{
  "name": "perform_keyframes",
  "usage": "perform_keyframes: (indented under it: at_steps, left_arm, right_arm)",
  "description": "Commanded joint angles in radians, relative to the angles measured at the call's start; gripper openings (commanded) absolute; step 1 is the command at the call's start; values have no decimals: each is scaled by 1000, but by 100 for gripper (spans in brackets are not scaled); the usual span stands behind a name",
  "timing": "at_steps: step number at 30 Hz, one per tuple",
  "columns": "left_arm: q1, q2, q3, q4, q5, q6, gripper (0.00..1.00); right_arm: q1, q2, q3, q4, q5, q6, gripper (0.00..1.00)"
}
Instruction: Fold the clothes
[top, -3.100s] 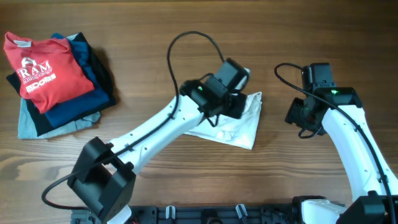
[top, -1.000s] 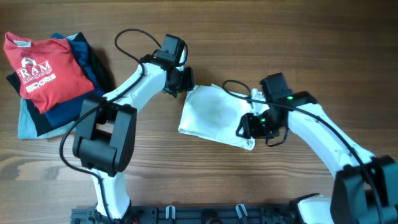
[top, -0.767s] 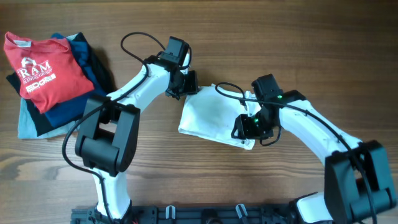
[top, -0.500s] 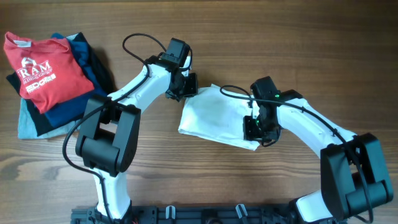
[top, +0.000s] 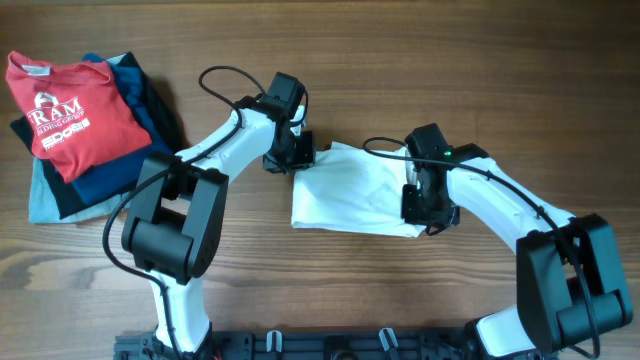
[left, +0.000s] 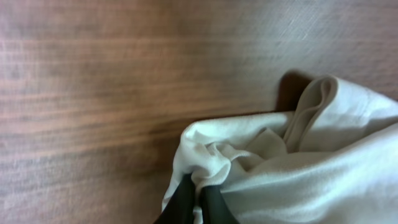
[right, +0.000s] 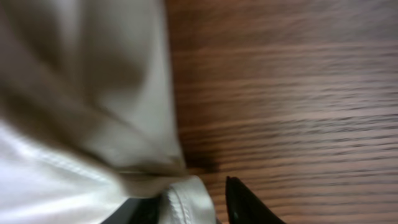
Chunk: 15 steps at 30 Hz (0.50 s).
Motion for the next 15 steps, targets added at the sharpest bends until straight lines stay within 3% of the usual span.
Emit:
perform_keyframes:
  at_steps: [1, 6, 15]
  left_arm:
    - [-5, 25, -45, -106, -85, -1, 4]
    - [-11, 25, -45, -270, -8, -123, 4]
    - [-79, 24, -45, -417, 8, -127, 9]
  right_arm:
    - [-26, 8, -7, 27, 103, 14, 40]
    - [-42, 8, -7, 128, 102, -22, 42]
    - [-44, 8, -4, 260, 146, -119, 49]
